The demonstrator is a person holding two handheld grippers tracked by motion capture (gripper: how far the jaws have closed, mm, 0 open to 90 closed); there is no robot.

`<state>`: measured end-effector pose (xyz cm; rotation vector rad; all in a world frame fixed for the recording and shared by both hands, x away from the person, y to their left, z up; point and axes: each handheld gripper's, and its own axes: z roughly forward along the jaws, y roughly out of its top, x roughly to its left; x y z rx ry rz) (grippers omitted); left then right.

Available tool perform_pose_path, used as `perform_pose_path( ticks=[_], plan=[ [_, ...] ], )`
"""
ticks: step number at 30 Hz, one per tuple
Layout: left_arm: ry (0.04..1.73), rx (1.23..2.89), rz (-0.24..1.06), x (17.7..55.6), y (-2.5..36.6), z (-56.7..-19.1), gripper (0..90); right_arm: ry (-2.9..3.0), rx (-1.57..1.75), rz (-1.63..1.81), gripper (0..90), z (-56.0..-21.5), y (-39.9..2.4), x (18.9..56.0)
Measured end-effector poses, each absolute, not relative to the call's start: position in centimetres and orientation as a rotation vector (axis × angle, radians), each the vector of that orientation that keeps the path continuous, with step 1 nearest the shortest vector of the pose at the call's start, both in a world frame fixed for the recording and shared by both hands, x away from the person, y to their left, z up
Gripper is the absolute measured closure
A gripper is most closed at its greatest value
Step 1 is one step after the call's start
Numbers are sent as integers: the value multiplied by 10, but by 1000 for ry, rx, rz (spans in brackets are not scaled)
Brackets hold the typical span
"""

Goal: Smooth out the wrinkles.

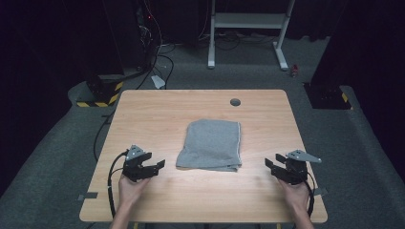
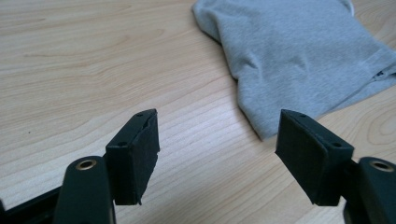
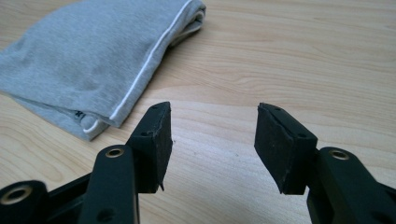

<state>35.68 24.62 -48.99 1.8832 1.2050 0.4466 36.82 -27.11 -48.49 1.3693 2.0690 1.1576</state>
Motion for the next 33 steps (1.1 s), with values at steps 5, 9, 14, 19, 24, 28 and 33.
perform_pose_path(
  ticks=[5,9,14,19,24,28,33],
  plan=[
    [1232,1896,446,359,248,-496,302,2077,1387,1123,458,-491,-274,371],
    [1252,1909,448,363,249,-500,302,2081,1409,1095,458,-496,-276,374],
    [1281,1913,448,366,251,-506,303,2082,1424,1064,458,-500,-278,378],
    [1302,1929,469,370,253,-511,304,2090,1435,1030,455,-505,-278,383],
    [1321,1944,489,374,254,-515,306,2092,1443,994,451,-509,-277,388],
    [1336,1949,502,376,254,-517,308,2097,1451,970,443,-512,-276,391],
    [1351,1954,514,379,253,-520,309,2098,1456,945,435,-515,-275,393]
  ],
)
